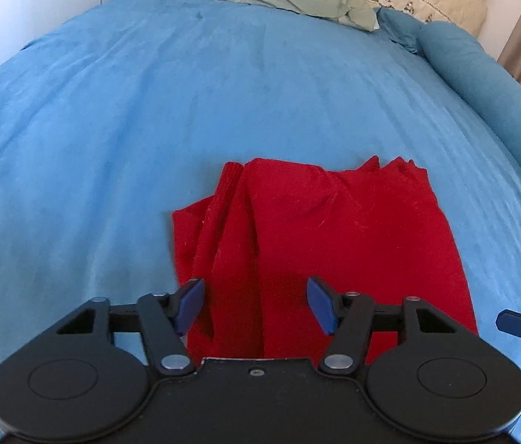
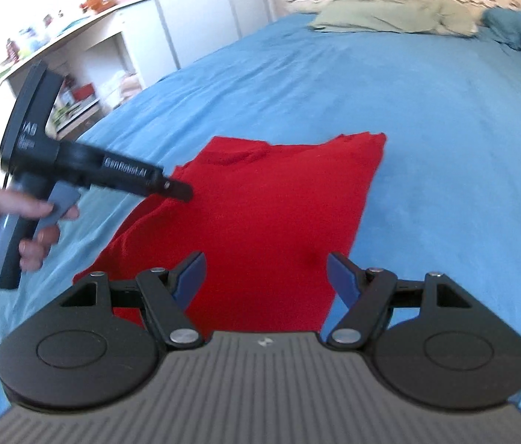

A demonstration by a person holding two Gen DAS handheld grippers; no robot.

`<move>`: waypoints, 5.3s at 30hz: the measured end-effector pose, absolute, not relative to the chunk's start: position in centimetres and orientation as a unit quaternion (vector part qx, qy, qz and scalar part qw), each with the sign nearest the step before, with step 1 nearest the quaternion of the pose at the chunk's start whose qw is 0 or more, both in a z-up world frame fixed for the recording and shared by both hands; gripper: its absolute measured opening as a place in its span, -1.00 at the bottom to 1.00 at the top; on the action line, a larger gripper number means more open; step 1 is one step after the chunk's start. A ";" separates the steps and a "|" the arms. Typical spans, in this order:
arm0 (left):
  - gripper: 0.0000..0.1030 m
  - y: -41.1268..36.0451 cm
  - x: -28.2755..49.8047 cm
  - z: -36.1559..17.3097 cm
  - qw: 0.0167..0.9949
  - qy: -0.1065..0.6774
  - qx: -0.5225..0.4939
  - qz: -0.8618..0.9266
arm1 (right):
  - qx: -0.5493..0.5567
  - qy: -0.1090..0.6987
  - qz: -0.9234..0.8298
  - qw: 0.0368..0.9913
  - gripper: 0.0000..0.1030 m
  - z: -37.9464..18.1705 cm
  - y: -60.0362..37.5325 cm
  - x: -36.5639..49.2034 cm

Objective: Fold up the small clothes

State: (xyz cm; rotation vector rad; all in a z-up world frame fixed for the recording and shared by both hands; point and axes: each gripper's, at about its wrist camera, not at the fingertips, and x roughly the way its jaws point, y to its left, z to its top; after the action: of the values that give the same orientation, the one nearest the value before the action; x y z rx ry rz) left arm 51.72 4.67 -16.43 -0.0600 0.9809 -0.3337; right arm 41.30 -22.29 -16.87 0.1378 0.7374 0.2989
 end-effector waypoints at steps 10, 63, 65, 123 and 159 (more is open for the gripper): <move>-0.78 3.5 50.5 -14.6 0.878 0.455 0.036 -0.147 | 0.094 0.358 0.130 0.920 0.71 -17.0 -21.8 41.8; -0.01 9.1 53.0 -18.5 0.807 0.532 -0.141 -0.213 | 0.299 0.466 0.150 0.819 0.46 -23.1 -25.1 50.2; -0.35 8.7 52.9 -18.2 0.808 0.532 -0.132 -0.217 | 0.292 0.467 0.146 0.822 0.20 -23.0 -24.7 50.4; 0.89 -1.2 33.5 -18.7 0.901 0.401 0.069 -0.147 | 0.105 0.401 -0.002 0.910 1.00 -21.6 -31.7 30.1; 1.00 0.6 4.8 3.5 0.936 0.339 0.074 -0.055 | 0.042 0.333 -0.096 0.937 1.00 2.3 -24.3 -0.6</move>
State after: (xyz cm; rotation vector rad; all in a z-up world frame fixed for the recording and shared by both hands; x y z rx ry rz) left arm 4.82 0.60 3.52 0.1522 0.6930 -0.1124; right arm -0.56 -24.29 2.31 0.0856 0.6813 -0.1966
